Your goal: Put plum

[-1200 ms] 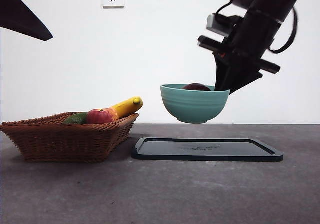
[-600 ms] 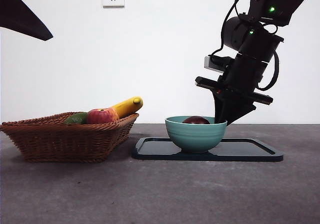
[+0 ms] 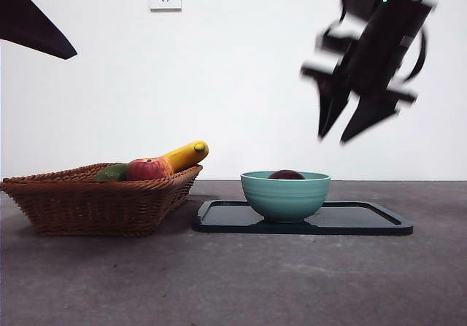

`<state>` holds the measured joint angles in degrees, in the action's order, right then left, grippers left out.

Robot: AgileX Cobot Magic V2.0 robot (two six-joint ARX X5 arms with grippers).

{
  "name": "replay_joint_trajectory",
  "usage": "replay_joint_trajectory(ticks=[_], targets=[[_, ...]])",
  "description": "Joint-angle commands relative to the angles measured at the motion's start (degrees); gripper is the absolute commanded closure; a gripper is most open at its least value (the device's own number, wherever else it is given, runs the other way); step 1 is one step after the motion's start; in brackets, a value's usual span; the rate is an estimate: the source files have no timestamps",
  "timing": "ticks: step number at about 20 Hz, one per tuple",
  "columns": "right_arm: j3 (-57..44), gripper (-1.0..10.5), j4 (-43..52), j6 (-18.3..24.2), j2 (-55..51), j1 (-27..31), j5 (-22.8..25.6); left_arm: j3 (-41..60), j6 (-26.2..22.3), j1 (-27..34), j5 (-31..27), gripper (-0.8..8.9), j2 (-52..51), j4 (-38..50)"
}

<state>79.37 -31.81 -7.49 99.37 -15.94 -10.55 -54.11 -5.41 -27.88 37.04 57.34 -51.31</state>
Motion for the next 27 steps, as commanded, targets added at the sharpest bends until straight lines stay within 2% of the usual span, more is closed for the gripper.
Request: replay_joint_trajectory(ticks=[1, 3, 7, 16, 19, 23, 27], targets=[[1.44, 7.5, -3.69, 1.95, -6.21, 0.02, -0.79, -0.46, -0.31, -0.26, 0.28, 4.39, 0.22, 0.28], [1.44, 7.5, -8.66, 3.96, -13.75, -0.07, -3.15, -0.46, -0.31, -0.26, 0.28, 4.39, 0.22, 0.31], [0.28, 7.5, -16.46, 4.35, -23.26, -0.15, -4.35, -0.46, -0.33, -0.26, 0.28, 4.39, 0.22, 0.33], [-21.97, 7.5, -16.70, 4.31, -43.85, -3.69, -11.58, -0.46, -0.33, -0.26, 0.28, 4.39, 0.22, 0.33], [-27.85, 7.5, -16.72, 3.78, -50.01, -5.49, -12.00, -0.46, -0.33, -0.26, 0.28, 4.39, 0.22, 0.33], [-30.80, 7.5, -16.81, 3.63, -55.04, -6.16, -12.04, -0.46, -0.33, -0.26, 0.28, 4.39, 0.22, 0.33], [-30.86, 7.5, -16.96, 3.63, -55.69, -6.16, -12.04, -0.46, -0.31, -0.26, 0.28, 4.39, 0.22, 0.31]])
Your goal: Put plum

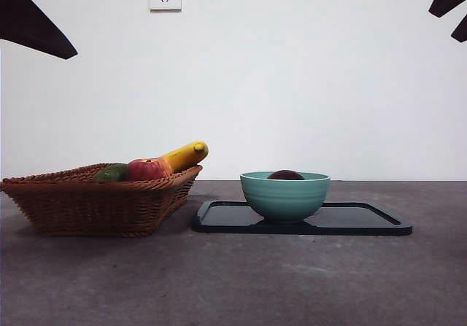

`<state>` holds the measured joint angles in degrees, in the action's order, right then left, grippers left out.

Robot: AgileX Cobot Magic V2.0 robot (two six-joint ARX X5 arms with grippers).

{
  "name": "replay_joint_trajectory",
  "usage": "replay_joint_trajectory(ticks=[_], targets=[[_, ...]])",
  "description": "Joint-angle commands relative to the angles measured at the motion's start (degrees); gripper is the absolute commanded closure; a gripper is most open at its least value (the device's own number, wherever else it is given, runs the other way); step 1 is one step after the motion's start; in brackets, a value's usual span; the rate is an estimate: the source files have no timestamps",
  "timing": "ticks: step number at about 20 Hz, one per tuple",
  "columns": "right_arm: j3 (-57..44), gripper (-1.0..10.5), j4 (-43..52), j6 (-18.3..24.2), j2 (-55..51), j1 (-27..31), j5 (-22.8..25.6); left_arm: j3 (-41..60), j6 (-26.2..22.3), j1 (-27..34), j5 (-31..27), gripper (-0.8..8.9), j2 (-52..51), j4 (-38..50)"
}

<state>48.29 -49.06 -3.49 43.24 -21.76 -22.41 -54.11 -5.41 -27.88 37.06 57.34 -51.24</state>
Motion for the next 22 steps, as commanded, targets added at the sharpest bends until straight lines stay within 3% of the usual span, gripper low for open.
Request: replay_joint_trajectory(ticks=[1, 9, 13, 16, 19, 22], targets=[[0.22, 7.5, 0.28, -0.37, 0.46, -0.35, -0.17, -0.46, -0.31, -0.26, 0.26, 4.39, 0.22, 0.24], [0.22, 7.5, 0.28, -0.37, 0.46, -0.35, -0.17, -0.46, -0.11, -0.26, 0.26, 4.40, 0.22, 0.74], [0.22, 7.5, 0.28, -0.39, 0.46, -0.35, -0.20, -0.63, 4.28, -0.72, 0.20, 4.40, 0.28, 7.45], [0.22, 7.5, 0.28, -0.37, 0.46, -0.35, -0.20, -2.03, 7.10, -2.27, -4.50, 4.40, 1.20, 13.44], [0.22, 7.5, 0.28, -0.37, 0.46, -0.35, -0.28, -7.67, 7.21, -3.41, -10.67, 4.39, 5.84, 13.66], [0.22, 7.5, 0.28, -0.37, 0.46, -0.35, -0.31, -15.80, 7.23, -3.69, -11.74, 4.39, 13.16, 13.53]])
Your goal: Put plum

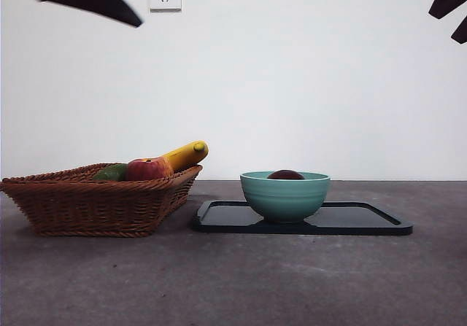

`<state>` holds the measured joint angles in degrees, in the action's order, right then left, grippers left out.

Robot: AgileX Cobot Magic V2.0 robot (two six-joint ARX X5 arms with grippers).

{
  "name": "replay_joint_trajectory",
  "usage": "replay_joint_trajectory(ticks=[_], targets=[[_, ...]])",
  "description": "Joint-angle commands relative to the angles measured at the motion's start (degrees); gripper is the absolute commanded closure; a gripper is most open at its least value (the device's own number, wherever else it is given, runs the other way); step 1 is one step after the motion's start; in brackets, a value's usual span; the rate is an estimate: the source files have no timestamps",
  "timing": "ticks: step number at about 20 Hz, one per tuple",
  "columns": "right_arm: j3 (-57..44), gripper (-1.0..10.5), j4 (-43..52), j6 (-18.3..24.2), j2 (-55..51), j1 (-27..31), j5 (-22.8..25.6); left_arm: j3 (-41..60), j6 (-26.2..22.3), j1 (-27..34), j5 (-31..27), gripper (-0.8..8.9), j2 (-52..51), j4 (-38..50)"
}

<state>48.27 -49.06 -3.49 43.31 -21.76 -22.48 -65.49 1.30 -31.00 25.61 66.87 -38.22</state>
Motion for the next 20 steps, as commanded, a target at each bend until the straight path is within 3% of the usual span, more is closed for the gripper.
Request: replay_joint_trajectory(ticks=[1, 10, 16, 20], targets=[[0.24, 7.5, 0.28, -0.37, 0.39, -0.35, -0.24, -7.45, 0.52, -0.59, -0.42, 4.40, 6.47, 0.52], [0.24, 7.5, 0.28, -0.37, 0.39, -0.35, -0.68, -27.91, -0.90, -1.07, -3.54, 4.39, 31.06, 3.93], [0.24, 7.5, 0.24, -0.39, 0.39, -0.35, -0.68, -31.85, -2.38, -3.28, -6.01, 4.40, 41.53, 9.14], [0.24, 7.5, -0.33, -0.39, 0.39, -0.35, -0.68, -31.85, -5.99, -4.92, -9.16, 4.40, 46.36, 12.50]])
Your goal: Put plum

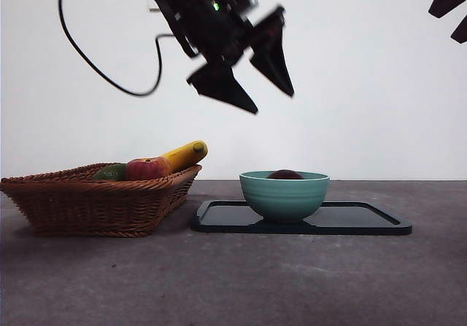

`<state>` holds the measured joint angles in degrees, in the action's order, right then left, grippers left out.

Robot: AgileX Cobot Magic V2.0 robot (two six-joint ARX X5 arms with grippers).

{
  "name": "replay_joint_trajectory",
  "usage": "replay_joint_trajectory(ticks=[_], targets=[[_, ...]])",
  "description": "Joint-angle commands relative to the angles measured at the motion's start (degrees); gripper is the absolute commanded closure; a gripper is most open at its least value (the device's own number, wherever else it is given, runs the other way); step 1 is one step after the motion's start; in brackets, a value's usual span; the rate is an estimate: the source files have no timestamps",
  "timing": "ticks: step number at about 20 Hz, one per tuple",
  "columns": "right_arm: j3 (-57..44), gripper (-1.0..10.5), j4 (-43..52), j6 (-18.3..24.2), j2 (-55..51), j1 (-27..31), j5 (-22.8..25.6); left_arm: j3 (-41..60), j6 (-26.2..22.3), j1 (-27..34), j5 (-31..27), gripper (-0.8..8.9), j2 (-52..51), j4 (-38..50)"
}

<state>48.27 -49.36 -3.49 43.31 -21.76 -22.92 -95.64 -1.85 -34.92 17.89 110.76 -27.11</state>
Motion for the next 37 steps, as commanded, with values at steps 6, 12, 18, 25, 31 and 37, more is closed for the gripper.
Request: replay_joint_trajectory(ticks=[6, 12, 18, 25, 31, 37], targets=[[0.24, 7.5, -0.87, -0.37, 0.39, -0.35, -0.22, -1.70, -5.49, -2.91, -3.15, 4.40, 8.13, 3.10], [0.24, 7.5, -0.90, -0.37, 0.39, -0.35, -0.46, -1.70, -8.20, -3.45, -4.79, 4.40, 10.64, 3.21], [0.22, 7.5, -0.85, -0.37, 0.39, -0.35, -1.31, -1.70, -8.26, -3.56, -4.79, 4.40, 12.20, 3.13], [0.24, 7.5, -0.81, -0.37, 0.39, -0.35, -1.31, -1.70, -8.68, -3.96, -4.79, 4.42, 13.46, 3.04], [0.24, 7.5, -0.79, -0.35, 0.39, -0.35, -1.31, -1.70, -9.18, -4.02, -6.25, 5.79, 13.46, 2.86], [0.24, 7.5, -0.79, -0.35, 0.37, -0.35, -1.29, -2.56, -7.91, -4.00, -6.93, 5.79, 13.20, 2.27]])
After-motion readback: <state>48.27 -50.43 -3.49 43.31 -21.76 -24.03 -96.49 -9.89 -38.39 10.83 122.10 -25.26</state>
